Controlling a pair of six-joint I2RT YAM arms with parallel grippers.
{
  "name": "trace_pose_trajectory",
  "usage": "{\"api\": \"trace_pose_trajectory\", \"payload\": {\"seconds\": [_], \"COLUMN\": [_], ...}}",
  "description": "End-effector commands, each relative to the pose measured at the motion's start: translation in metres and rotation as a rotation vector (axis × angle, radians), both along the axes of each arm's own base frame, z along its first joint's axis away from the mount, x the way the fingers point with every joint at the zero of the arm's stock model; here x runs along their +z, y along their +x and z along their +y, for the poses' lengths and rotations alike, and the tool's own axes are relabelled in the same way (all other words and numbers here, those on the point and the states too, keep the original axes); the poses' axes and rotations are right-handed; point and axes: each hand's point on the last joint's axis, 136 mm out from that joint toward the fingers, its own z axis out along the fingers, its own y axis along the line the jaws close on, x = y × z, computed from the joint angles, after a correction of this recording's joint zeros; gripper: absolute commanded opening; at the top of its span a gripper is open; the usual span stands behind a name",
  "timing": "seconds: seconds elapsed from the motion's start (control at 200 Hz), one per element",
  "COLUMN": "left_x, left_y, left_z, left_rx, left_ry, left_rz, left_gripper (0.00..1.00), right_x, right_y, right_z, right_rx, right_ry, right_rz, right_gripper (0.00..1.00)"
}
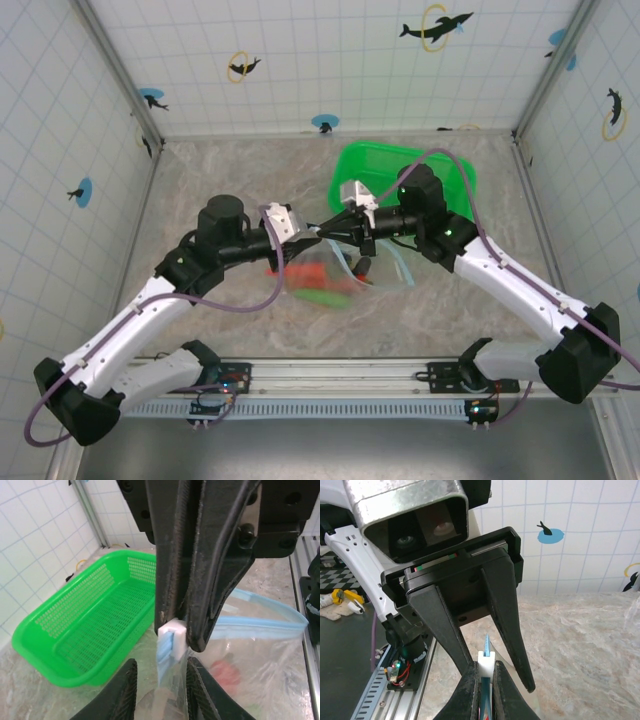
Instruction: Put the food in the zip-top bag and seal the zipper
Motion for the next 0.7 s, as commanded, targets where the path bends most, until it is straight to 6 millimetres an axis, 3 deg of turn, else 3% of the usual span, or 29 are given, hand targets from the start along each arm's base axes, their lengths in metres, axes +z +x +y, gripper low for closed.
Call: {"api": "trace_pose_trajectory", "payload": {"seconds": [0.0, 0.155, 0.48, 0.51, 0.696], "left_x": [0.004, 0.003, 0.016, 0.031, 0.033], "left_y": [-0.005, -0.009, -0.011, -0.01, -0.009], "left_z": [-0.002, -0.004, -0.005, -0.005, -0.006], "left_rx": [-0.058, -0.085, -0.088, -0.086, -0.087], "left_ry": [0.02, 0.015, -0.024, -0.043, -0.047], "left_rz": [-0.048, -0.044, -0.067, -0.095, -0.097], "left_gripper": [0.24, 0.07, 0.13, 0.13, 0.14], "right_x": [0.03, 0.026, 0.016, 0.015, 0.011], "right_y": [-0.007, -0.004, 0.0, 0.0, -0.001], "right_z": [-0.003, -0.004, -0.005, -0.005, -0.004], "right_rx": [0.034, 0.023, 0.006, 0.007, 0.004], "right_ry": [0.067, 0.06, 0.047, 0.045, 0.036], "right_rz": [-0.06, -0.058, -0.049, -0.045, -0.038], "right_gripper": [0.0, 0.0, 0.0, 0.0, 0.0]}}
